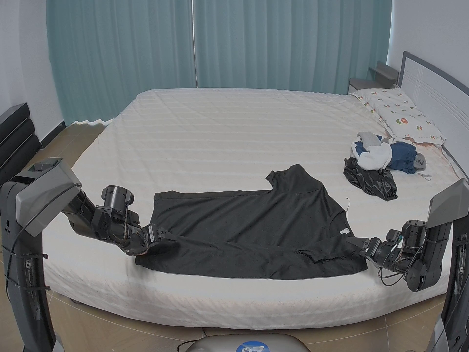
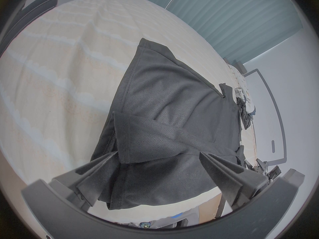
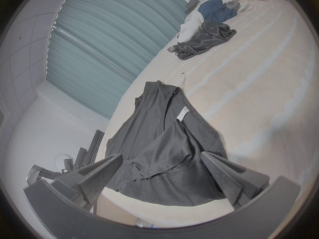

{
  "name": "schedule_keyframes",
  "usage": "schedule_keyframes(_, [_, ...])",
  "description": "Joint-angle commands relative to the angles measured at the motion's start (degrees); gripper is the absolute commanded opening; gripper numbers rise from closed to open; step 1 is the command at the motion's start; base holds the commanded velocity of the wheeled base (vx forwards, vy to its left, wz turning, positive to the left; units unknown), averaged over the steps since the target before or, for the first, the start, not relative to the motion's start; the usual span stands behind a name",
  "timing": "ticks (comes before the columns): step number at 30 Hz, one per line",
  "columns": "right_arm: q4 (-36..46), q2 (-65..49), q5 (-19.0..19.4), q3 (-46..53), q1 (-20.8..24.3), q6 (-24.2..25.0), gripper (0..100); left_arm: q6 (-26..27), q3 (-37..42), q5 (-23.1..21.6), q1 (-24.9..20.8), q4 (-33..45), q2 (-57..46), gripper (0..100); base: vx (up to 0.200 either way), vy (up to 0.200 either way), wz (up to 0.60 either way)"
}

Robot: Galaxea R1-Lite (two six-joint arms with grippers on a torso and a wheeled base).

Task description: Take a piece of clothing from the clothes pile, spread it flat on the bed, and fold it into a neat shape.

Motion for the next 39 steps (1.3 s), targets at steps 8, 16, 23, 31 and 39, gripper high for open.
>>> schedule_keyframes(8, [-0.67, -0.13, 0.03, 0.11, 0.09, 0.01, 100, -1.35, 1.03, 0.01, 0.27, -1.05, -0.93, 0, 0.0, 0.0, 0.0])
schedule_keyframes(16, [-0.67, -0.13, 0.03, 0.19, 0.09, -0.08, 100, -3.37, 2.43, 0.01, 0.62, -0.79, -3.39, 0, 0.0, 0.0, 0.0])
schedule_keyframes(23, [-0.67, -1.28, -0.06, 0.28, 0.0, -0.17, 100, -5.04, 4.54, 0.01, 0.62, -0.61, -6.47, 0, 0.0, 0.0, 0.0])
schedule_keyframes(31, [-0.67, -2.07, -0.94, 0.19, -0.17, -0.7, 100, -6.54, 7.44, 0.01, 0.36, -0.44, -10.24, 0, 0.0, 0.0, 0.0])
schedule_keyframes(39, [-0.49, -2.07, -1.29, -0.77, 1.14, -1.84, 100, -6.98, 9.55, -0.61, 0.18, -0.26, -11.04, 0, 0.0, 0.0, 0.0])
